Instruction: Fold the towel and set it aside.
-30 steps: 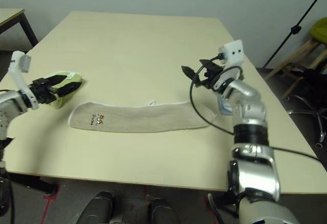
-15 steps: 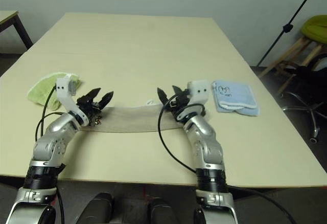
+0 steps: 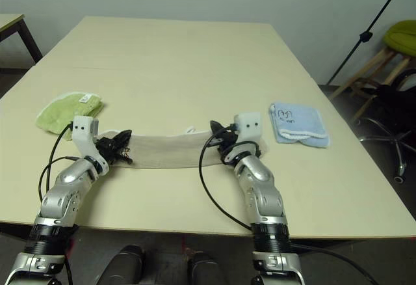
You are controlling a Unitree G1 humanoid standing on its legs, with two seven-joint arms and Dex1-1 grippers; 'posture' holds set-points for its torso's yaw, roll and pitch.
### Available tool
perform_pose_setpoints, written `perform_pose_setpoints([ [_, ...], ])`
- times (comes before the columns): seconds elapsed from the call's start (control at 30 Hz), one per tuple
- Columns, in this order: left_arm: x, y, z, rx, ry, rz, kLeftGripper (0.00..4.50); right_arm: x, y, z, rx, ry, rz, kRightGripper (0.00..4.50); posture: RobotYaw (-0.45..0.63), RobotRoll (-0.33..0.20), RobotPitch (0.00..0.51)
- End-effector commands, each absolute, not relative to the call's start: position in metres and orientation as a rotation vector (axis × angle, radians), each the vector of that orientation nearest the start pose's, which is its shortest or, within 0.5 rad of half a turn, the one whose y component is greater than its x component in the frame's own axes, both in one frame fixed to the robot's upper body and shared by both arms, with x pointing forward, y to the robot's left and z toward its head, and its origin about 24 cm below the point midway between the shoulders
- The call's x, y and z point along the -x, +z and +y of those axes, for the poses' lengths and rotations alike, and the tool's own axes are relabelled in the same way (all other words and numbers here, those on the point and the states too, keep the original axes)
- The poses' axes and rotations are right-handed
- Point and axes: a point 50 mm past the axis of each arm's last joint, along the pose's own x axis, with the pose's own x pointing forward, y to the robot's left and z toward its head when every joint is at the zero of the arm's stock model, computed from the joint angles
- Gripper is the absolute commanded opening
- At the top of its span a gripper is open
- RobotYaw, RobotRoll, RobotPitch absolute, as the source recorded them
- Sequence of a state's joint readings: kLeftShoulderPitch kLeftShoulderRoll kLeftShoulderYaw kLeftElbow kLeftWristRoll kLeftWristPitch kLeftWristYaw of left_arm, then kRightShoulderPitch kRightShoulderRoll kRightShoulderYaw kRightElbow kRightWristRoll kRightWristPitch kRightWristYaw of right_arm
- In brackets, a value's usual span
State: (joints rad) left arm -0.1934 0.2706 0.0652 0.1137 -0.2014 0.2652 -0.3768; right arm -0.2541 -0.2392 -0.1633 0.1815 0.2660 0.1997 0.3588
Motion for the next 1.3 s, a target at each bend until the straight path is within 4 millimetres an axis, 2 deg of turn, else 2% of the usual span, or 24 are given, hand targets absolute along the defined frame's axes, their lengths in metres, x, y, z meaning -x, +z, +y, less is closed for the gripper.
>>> perform_pose_setpoints([
  [0.03,-0.282,0.038,0.206,-0.034,-0.269,0.238,0.04,-0.298,0.051,-0.221,-0.112,0.174,0.157,0.04,0.11,0.0,0.071],
  [0.3,-0.277,0.031,0.223,-0.039,-0.216,0.261,0.04,-0.3,0.046,-0.239,-0.15,0.115,0.19,0.04,0.12,0.0,0.071],
  [0.4,-0.279,0.038,0.23,-0.052,-0.216,0.239,0.04,-0.3,0.052,-0.244,-0.152,0.113,0.184,0.04,0.13,0.0,0.073],
  [0.53,-0.284,0.062,0.231,-0.048,-0.335,0.156,0.04,-0.3,0.075,-0.248,-0.22,0.157,0.117,0.04,0.13,0.0,0.077],
  [0.63,-0.287,0.078,0.237,-0.063,-0.438,0.125,0.62,-0.296,0.093,-0.251,-0.349,0.199,0.089,0.62,0.13,0.0,0.077],
  [0.73,-0.289,0.096,0.243,-0.092,-0.538,0.086,1.69,-0.291,0.112,-0.258,-0.472,0.192,0.081,1.76,0.12,0.0,0.078],
  [0.8,-0.291,0.109,0.249,-0.123,-0.592,0.048,2.36,-0.286,0.122,-0.265,-0.495,0.159,0.092,2.43,0.12,0.0,0.078],
  [0.87,-0.29,0.124,0.252,-0.123,-0.713,0.029,3.13,-0.279,0.129,-0.277,-0.5,0.074,0.164,3.18,0.12,0.0,0.079],
  [0.97,-0.29,0.137,0.255,-0.123,-0.84,0.021,4.18,-0.268,0.135,-0.285,-0.626,0.068,0.237,4.34,0.12,0.0,0.082],
  [1.0,-0.29,0.14,0.256,-0.124,-0.865,0.019,4.49,-0.264,0.137,-0.287,-0.662,0.073,0.252,4.5,0.12,0.0,0.082],
  [1.13,-0.287,0.146,0.266,-0.158,-1.039,0.042,4.49,-0.235,0.136,-0.299,-0.776,0.13,0.368,4.5,0.11,0.0,0.083],
  [1.2,-0.287,0.149,0.269,-0.112,-1.118,0.053,4.49,-0.221,0.132,-0.303,-0.794,0.134,0.429,4.5,0.1,0.0,0.085],
  [1.3,-0.289,0.154,0.269,-0.094,-1.207,0.023,4.49,-0.212,0.126,-0.304,-0.807,0.103,0.478,4.5,0.08,0.0,0.087],
])
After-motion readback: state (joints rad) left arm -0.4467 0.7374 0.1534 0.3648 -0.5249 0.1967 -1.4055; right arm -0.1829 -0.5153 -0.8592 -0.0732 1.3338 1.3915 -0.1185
